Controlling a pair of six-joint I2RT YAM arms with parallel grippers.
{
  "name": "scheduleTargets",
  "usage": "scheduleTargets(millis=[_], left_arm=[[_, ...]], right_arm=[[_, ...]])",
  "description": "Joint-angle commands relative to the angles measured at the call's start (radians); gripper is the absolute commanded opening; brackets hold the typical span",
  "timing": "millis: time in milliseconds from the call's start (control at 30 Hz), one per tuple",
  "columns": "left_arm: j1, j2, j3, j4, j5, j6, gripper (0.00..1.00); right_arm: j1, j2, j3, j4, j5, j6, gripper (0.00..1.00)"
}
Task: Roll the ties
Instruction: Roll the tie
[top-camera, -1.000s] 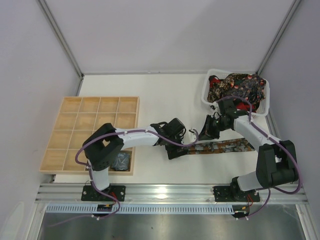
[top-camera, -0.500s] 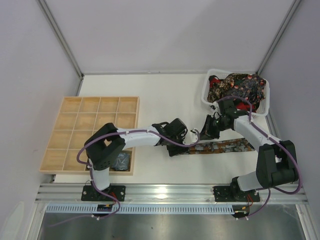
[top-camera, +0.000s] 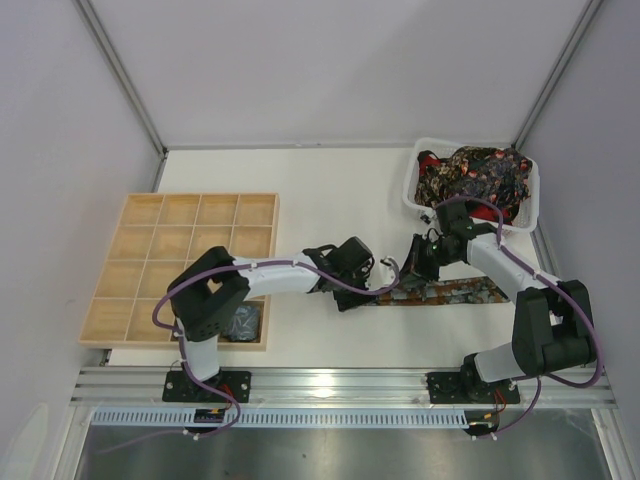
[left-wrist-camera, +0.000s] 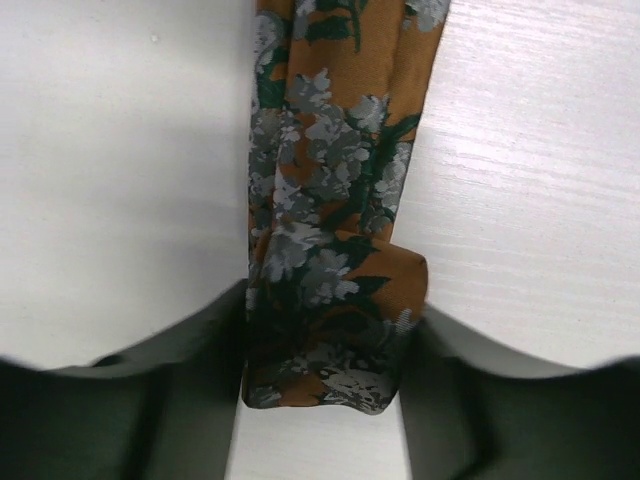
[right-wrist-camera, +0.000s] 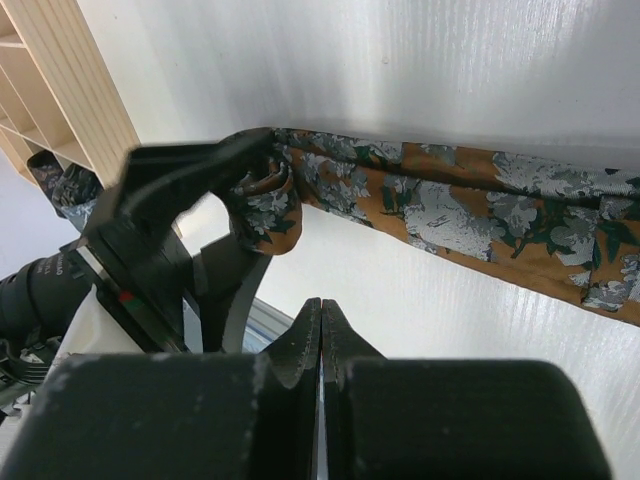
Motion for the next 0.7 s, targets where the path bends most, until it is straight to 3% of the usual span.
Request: scheduleTargets(millis=[0, 100, 167, 333, 467, 667], left_arm=[[0.001, -0.020, -0.031, -0.024, -0.017, 0.002, 0.64], [0.013, -0.072, -0.055, 0.006, -0.015, -0.037, 0.85], [0.024, -0.127, -0.069, 0.023, 0.009, -0.055, 0.91], [0.077, -0.306, -0.094, 0.062, 0.083, -0.142, 0.95], [0.157, -0.498, -0.154, 0.141, 0.108, -0.346, 1.00], [0.290, -0.647, -0.197, 0.148, 0.143, -0.630, 1.00]], right_arm=[[-0.003, -0.022, -0.002, 0.017, -0.022, 0.008, 0.00], [-0.003, -0.020, -0.002, 0.019, -0.023, 0.007, 0.00], [0.001, -0.019, -0.003, 0.020, -0.026, 0.007, 0.00], [0.008, -0.008, 0.012, 0.023, -0.028, 0.011, 0.00], [0.072, 0.026, 0.032, 0.048, -0.028, 0.036, 0.00], [0.189, 0.110, 0.070, 0.158, -0.034, 0.128, 0.00]])
